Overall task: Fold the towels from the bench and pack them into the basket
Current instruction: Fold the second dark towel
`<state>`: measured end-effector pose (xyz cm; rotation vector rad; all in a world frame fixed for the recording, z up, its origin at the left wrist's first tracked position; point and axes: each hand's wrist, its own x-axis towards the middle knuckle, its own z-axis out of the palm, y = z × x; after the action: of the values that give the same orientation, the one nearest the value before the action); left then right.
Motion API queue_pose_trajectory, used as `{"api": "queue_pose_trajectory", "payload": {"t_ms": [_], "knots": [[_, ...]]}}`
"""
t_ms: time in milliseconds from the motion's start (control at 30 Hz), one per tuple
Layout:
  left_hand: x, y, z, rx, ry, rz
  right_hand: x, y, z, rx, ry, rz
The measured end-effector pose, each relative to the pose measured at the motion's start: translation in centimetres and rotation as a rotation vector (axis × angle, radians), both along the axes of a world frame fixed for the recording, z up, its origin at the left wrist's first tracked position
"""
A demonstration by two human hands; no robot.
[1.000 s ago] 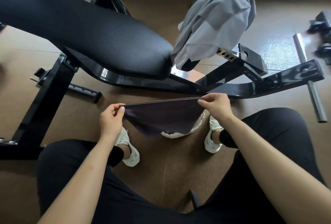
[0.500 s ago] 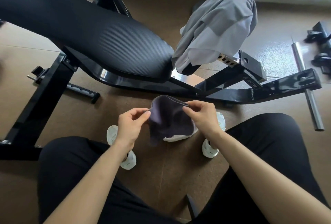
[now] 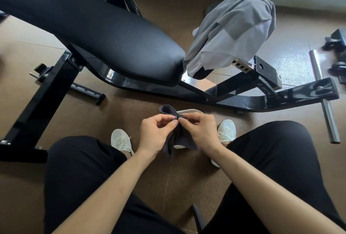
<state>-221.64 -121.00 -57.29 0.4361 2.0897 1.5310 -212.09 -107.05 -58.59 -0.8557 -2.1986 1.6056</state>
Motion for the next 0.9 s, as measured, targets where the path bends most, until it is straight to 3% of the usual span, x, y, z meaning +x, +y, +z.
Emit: {"api": "queue_pose_trajectory", "payload": {"t_ms": [167, 400, 567, 633, 800, 900], "knots": [[0.0, -0.2, -0.1, 0.03, -0.038, 0.006, 0.2, -0.4, 0.7, 0.066, 0.027, 0.089], [0.2, -0.7, 0.6, 0.039, -0.093, -0.149, -0.1, -0.3, -0.2, 0.339, 0.015, 0.038], [0.0, -0.8, 1.0, 0.066, -0.061, -0.193, 0.1, 0.4, -0.3, 0.285, 0.018, 0.024], [-0.5, -1.0, 0.8, 0.058, 0.038, -0.168, 0.2, 0.9, 0.0, 0.271, 0.004, 0.031], [-2.9, -2.1, -0.4, -0.153, 0.542, -0.257, 0.6, 2.4, 1.2, 0.23, 0.005, 0.129], [-3.5, -2.6, -1.1, -0.362, 0.61, -0.445, 0.9, 2.7, 1.8, 0.209, -0.001, 0.182]]}}
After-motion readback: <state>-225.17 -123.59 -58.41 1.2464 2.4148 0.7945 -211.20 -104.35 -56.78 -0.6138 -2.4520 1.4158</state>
